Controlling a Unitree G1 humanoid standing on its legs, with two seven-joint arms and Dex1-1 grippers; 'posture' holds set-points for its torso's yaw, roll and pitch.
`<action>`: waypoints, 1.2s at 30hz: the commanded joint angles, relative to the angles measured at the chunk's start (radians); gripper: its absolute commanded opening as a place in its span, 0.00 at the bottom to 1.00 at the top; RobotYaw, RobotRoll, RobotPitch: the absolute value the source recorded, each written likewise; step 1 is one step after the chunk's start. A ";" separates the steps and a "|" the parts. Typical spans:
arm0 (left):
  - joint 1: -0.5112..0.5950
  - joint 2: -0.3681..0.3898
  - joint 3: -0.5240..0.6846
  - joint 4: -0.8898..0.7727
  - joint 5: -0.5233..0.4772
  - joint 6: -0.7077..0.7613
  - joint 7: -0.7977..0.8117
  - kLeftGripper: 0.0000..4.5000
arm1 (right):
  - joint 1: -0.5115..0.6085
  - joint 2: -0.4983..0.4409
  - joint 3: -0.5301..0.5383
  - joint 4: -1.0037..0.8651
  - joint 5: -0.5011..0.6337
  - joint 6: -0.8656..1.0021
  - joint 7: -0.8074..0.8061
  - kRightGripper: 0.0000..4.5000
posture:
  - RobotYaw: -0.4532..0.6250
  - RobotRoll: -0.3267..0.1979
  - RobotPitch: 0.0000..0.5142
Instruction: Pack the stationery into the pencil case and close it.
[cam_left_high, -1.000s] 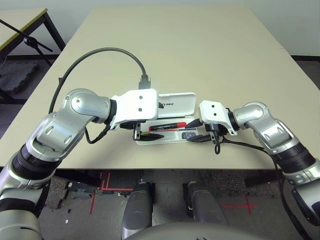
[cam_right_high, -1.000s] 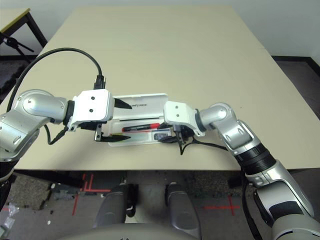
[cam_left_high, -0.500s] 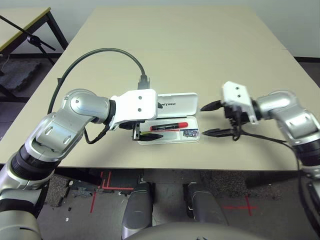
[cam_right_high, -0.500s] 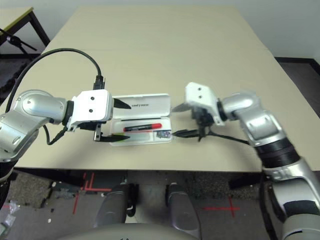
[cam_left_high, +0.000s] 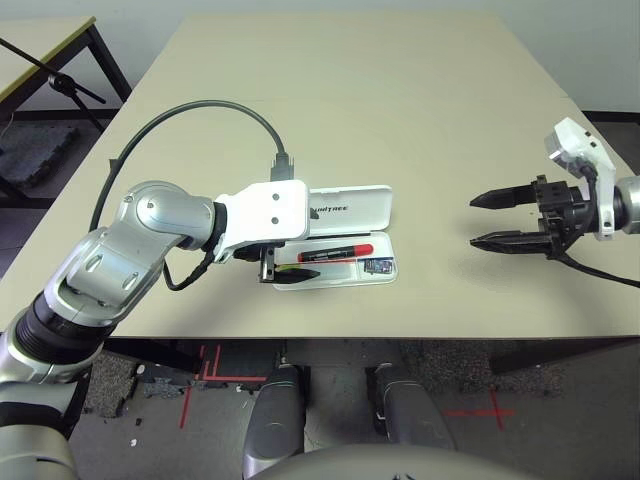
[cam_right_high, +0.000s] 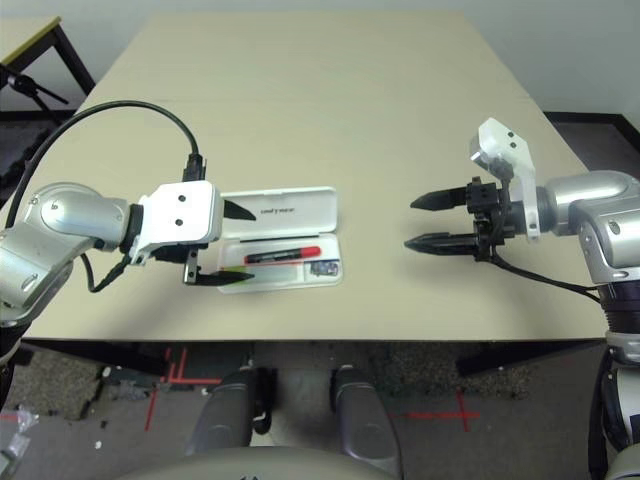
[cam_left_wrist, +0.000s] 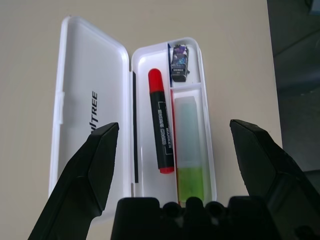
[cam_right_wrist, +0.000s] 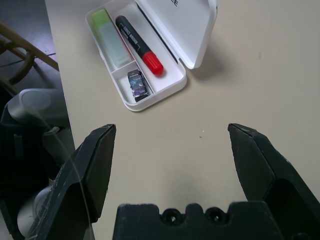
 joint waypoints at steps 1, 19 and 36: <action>0.031 0.052 0.042 0.000 -0.032 0.017 -0.038 0.86 | 0.005 0.010 0.001 -0.021 0.006 0.002 -0.014 1.00 | 0.46 0.62 0.23; 0.137 0.152 0.052 0.463 0.250 -0.277 0.038 0.01 | -0.006 0.037 0.016 -0.026 -0.002 -0.019 -0.026 1.00 | 0.46 0.62 0.22; -0.097 -0.216 0.087 0.806 0.344 -0.280 0.298 0.01 | -0.011 0.041 0.030 -0.029 -0.016 -0.037 -0.036 1.00 | 0.44 0.62 0.21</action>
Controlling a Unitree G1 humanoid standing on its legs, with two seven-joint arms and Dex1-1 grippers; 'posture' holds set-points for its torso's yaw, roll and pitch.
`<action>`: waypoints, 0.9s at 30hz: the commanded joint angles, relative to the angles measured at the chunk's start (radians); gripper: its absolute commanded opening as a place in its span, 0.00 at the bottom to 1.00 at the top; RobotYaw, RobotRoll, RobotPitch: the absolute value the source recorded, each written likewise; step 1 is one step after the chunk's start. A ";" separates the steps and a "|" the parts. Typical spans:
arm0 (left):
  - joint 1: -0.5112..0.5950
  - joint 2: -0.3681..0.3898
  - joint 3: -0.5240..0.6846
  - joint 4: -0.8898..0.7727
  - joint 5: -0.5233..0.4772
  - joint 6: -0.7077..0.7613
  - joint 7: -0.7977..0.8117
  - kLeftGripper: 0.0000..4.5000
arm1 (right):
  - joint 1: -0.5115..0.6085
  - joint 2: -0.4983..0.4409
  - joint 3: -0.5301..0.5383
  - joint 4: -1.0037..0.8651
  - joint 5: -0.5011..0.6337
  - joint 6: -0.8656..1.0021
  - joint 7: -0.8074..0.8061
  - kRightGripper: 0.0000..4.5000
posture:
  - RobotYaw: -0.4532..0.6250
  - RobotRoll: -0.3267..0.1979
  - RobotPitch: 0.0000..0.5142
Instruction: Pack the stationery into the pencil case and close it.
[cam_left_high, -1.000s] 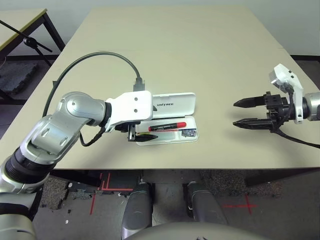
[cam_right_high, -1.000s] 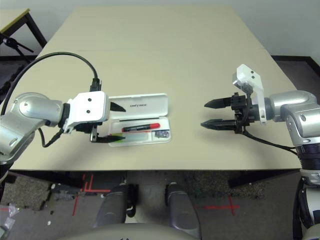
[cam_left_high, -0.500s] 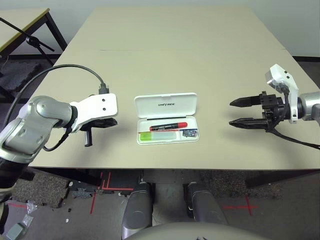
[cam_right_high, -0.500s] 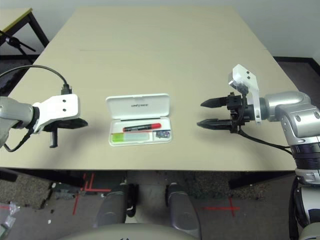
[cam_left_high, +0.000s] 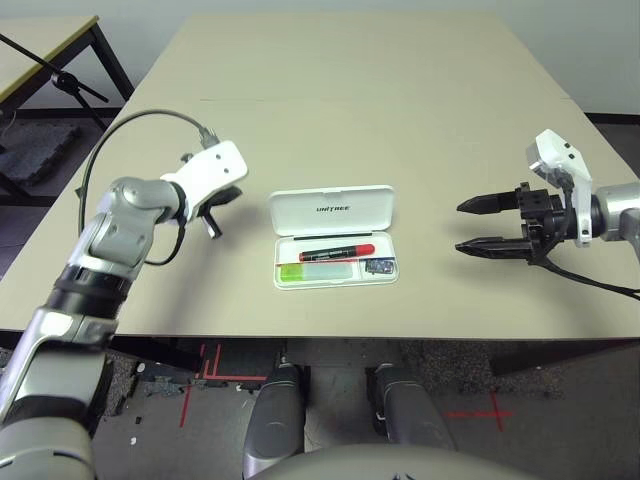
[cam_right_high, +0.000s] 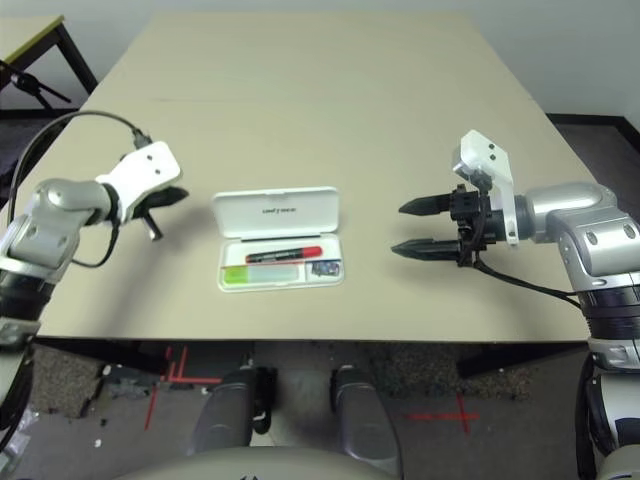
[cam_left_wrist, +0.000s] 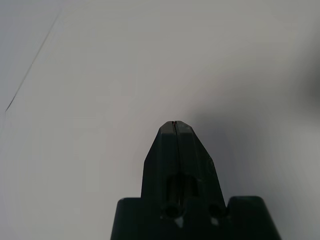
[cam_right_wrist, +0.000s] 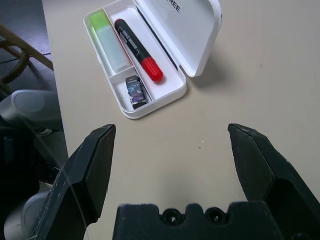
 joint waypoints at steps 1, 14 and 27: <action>0.000 -0.012 0.003 0.017 -0.008 0.005 -0.024 0.01 | -0.005 0.004 0.009 -0.010 -0.005 -0.009 -0.003 1.00 | 0.44 0.62 0.21; 0.010 -0.063 -0.001 -0.069 -0.050 0.003 -0.116 0.01 | 0.000 0.004 0.011 -0.006 -0.016 -0.022 -0.017 1.00 | 0.44 0.62 0.21; 0.049 -0.035 -0.010 -0.172 -0.084 0.012 -0.227 0.01 | -0.005 0.017 0.017 0.009 -0.035 -0.036 -0.028 1.00 | 0.44 0.62 0.20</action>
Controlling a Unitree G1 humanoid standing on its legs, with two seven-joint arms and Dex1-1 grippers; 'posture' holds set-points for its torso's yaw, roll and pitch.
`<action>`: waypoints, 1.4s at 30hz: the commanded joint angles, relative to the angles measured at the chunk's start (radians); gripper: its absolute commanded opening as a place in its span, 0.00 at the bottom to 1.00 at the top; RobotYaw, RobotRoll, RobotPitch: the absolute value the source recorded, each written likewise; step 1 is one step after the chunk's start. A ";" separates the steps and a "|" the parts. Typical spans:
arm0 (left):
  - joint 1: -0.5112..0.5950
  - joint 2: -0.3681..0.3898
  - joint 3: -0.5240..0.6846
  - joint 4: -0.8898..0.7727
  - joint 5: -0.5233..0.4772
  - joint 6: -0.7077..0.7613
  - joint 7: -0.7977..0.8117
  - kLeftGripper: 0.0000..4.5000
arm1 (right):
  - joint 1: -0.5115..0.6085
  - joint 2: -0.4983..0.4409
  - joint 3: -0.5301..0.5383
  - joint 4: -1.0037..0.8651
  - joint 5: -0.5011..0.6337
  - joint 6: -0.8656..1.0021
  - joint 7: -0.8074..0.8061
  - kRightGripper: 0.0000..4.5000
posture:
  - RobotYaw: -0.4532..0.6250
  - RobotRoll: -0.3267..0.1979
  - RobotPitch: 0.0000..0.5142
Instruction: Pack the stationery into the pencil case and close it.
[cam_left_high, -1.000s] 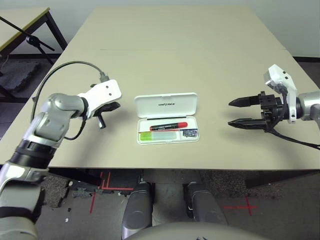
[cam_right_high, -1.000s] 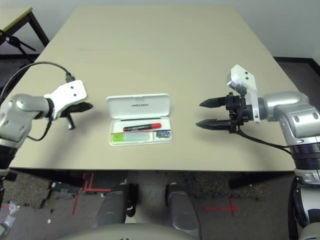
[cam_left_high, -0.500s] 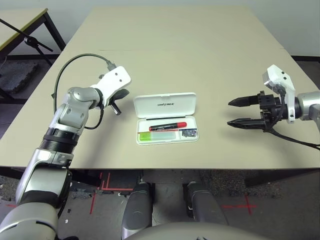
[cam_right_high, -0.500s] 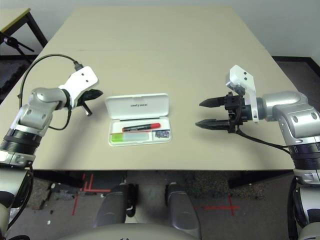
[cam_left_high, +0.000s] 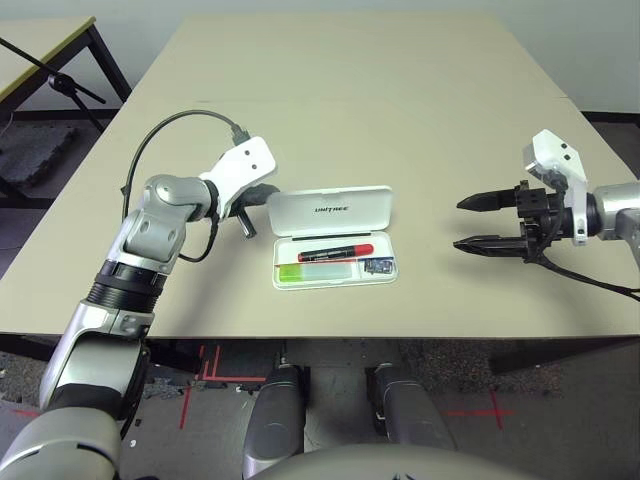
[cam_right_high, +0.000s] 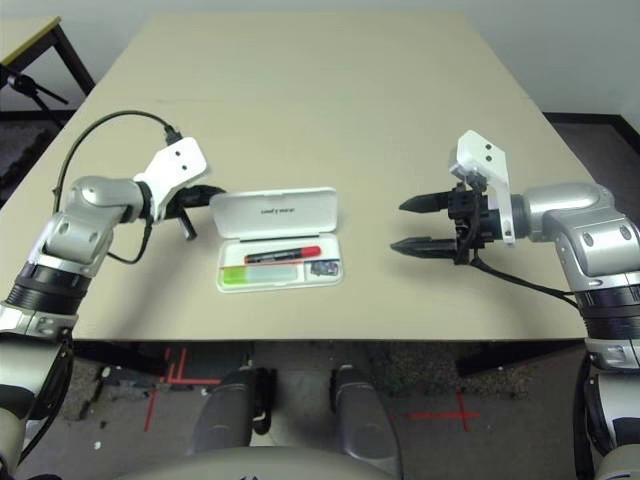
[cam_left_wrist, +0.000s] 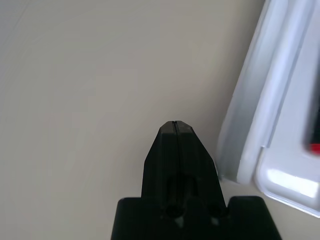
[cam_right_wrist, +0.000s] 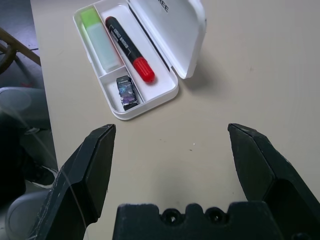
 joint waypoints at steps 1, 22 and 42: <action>0.025 0.014 -0.012 -0.043 -0.019 0.005 -0.035 0.01 | -0.004 0.005 0.015 0.008 -0.011 -0.011 -0.001 1.00 | 0.44 0.62 0.20; 0.175 -0.001 -0.131 -0.274 -0.065 -0.048 -0.145 0.01 | -0.015 0.014 0.040 0.029 -0.040 -0.033 0.001 1.00 | 0.44 0.62 0.20; 0.218 0.009 -0.205 -0.235 -0.033 -0.064 -0.157 0.01 | -0.012 0.027 0.044 0.013 -0.045 -0.030 -0.020 1.00 | 0.43 0.62 0.20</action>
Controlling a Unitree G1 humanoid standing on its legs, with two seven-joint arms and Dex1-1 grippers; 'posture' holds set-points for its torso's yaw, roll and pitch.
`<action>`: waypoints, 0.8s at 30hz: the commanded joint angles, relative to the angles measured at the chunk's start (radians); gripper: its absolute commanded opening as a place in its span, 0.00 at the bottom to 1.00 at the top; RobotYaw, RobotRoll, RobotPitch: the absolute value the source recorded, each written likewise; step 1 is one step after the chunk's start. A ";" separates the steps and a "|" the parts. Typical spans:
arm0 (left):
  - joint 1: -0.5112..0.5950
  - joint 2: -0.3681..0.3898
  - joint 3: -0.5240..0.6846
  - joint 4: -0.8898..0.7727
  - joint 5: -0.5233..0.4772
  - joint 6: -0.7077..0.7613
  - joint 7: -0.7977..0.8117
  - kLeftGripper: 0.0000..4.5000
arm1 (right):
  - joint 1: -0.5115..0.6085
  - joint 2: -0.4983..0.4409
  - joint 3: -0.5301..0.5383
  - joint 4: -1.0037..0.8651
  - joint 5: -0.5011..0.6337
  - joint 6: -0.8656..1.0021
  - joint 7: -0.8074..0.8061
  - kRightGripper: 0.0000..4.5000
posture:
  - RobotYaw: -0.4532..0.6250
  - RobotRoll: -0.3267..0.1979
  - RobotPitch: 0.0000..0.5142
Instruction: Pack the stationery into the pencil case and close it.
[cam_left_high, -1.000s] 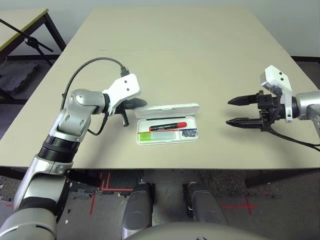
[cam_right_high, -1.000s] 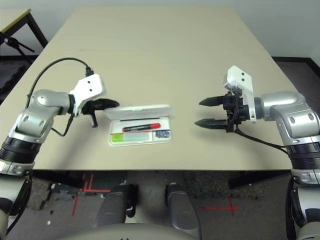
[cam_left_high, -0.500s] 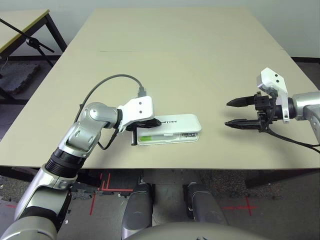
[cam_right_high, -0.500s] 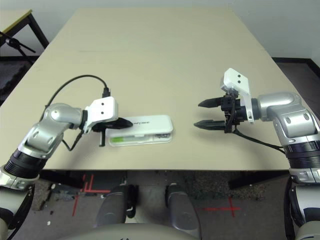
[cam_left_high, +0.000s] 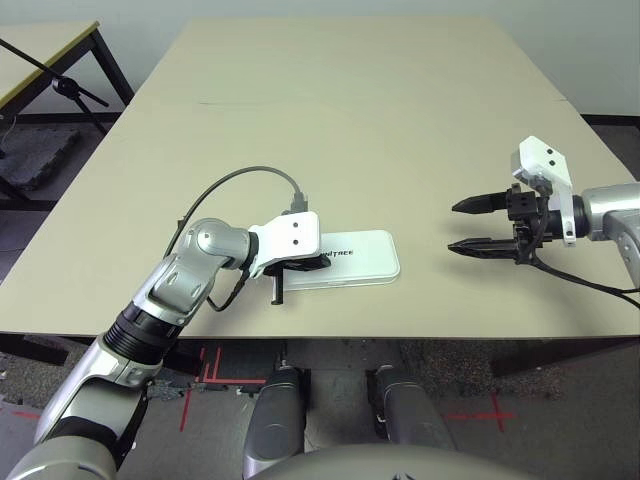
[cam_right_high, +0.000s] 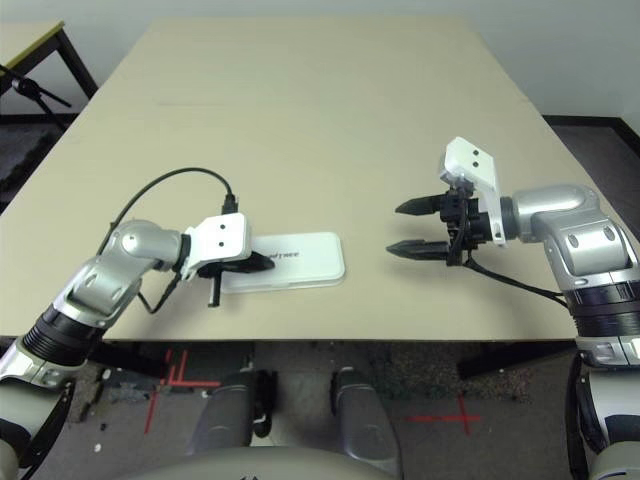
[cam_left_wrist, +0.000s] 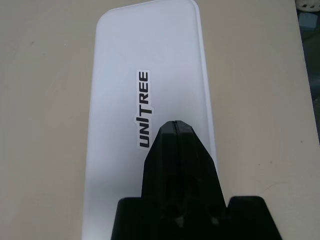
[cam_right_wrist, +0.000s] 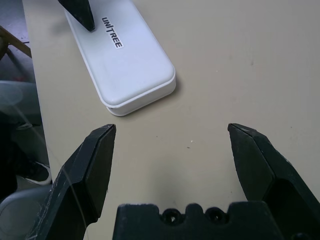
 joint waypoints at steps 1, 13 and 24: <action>0.032 0.021 -0.024 0.026 0.016 0.004 -0.013 0.01 | 0.001 0.008 0.009 -0.011 -0.005 -0.004 -0.005 1.00 | 0.43 0.62 0.20; -0.034 -0.125 0.364 0.173 -0.125 0.003 0.313 0.46 | -0.087 0.225 -0.173 0.175 0.030 -0.116 -0.303 1.00 | 0.44 0.62 0.21; -0.211 -0.175 0.765 0.670 -0.199 -0.241 0.763 0.99 | -0.283 0.321 -0.341 0.801 -0.160 -0.543 -1.016 1.00 | 0.46 0.62 0.23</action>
